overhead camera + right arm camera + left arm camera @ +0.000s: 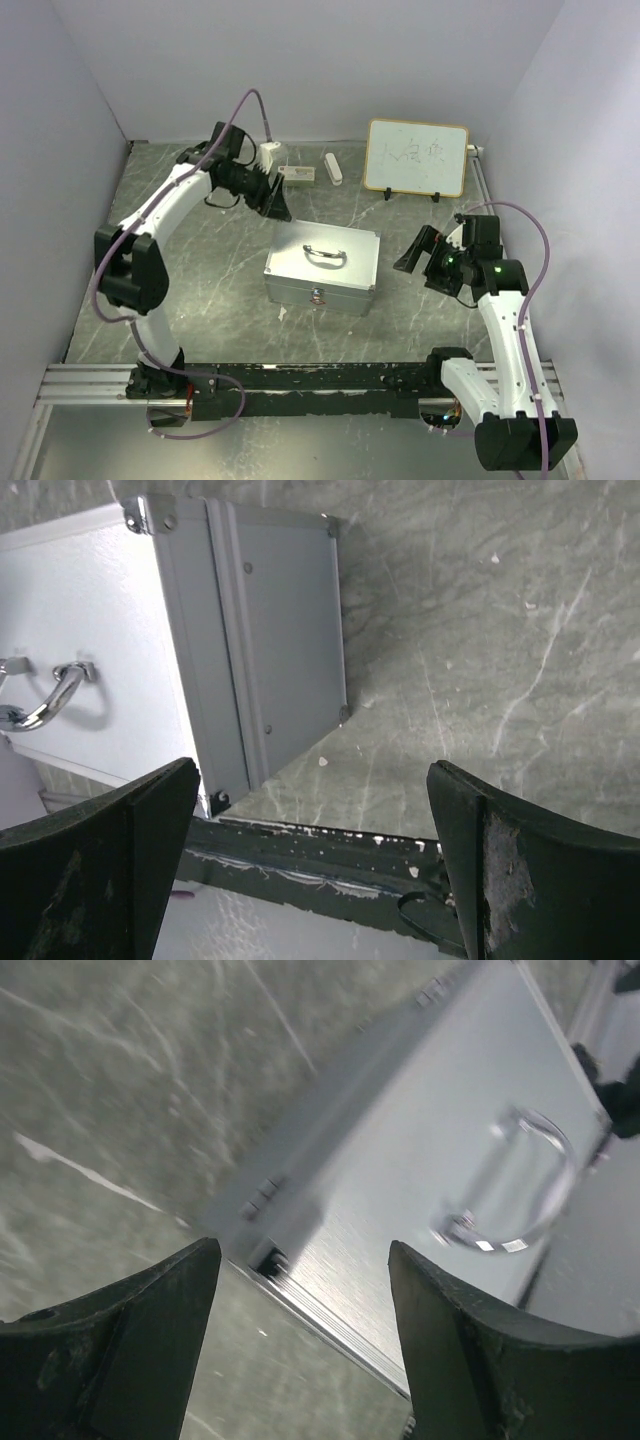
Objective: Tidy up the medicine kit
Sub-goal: Close the lid of the medicine box, then move the medicine box to the center of the board.
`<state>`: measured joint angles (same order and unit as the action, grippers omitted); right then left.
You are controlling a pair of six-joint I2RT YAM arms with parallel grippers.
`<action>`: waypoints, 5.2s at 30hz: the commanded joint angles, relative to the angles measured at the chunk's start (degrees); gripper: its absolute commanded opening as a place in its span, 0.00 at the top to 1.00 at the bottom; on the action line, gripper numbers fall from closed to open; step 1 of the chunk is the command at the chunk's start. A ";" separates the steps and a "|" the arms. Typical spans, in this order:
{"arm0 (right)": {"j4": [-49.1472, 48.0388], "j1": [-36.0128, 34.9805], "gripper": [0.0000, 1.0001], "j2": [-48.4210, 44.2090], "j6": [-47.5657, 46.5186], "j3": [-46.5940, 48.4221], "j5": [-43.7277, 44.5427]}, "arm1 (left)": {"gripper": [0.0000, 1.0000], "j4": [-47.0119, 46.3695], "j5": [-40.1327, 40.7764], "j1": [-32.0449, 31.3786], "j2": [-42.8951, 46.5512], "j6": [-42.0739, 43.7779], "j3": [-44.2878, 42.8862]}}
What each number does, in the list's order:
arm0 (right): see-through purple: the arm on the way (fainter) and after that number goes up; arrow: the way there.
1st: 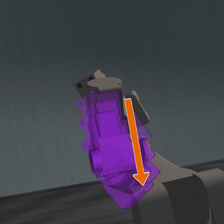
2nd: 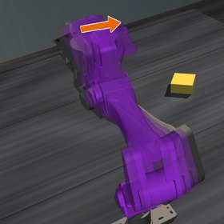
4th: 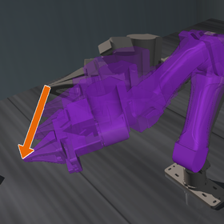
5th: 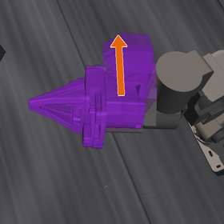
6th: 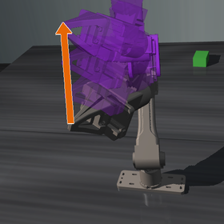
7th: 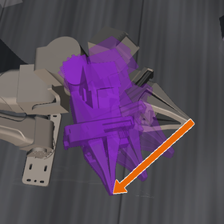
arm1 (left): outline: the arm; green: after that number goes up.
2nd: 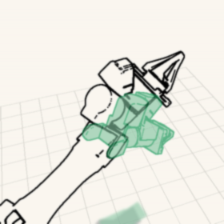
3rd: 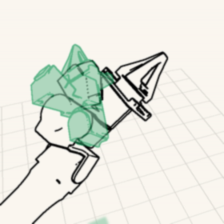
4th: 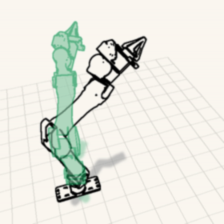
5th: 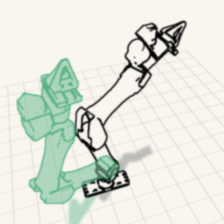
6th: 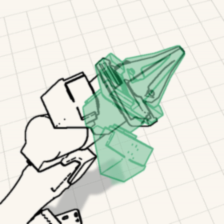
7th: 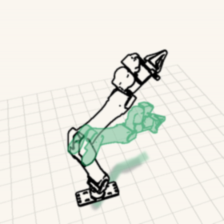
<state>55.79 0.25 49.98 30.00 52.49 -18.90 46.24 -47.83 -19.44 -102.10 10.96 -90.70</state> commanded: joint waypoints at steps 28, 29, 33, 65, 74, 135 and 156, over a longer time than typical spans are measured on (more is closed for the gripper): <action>6.92 -10.67 0.00 8.91 -3.17 -4.79 -5.42 | 0.21 -6.22 11.59 -1.29 -19.82 1.83 -16.84; 5.78 -12.61 0.00 10.39 -2.46 -4.46 -5.15 | 0.21 -6.24 11.28 -1.30 -19.08 1.79 -15.81; 0.50 -18.91 0.00 16.08 0.36 -2.87 -4.06 | 0.21 -5.87 11.12 -1.30 -16.25 2.17 -12.24; -0.98 -20.04 0.00 18.95 2.96 6.35 9.17 | 0.21 -2.48 9.76 0.30 -8.13 1.49 -4.06; 3.77 -20.52 0.00 14.76 -0.35 6.45 3.21 | 0.21 -3.94 10.89 0.28 -10.52 0.05 -7.21; -11.54 -23.39 0.00 28.64 -0.82 9.58 14.66 | 0.22 -1.87 10.73 2.92 -2.98 -3.23 0.95; -9.43 -19.99 0.00 24.83 -2.52 14.81 10.03 | 0.21 -1.27 13.06 4.76 0.58 -2.62 0.37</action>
<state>44.64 -19.94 81.95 26.37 65.54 -6.96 43.46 -34.76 -15.73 -103.39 8.10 -87.05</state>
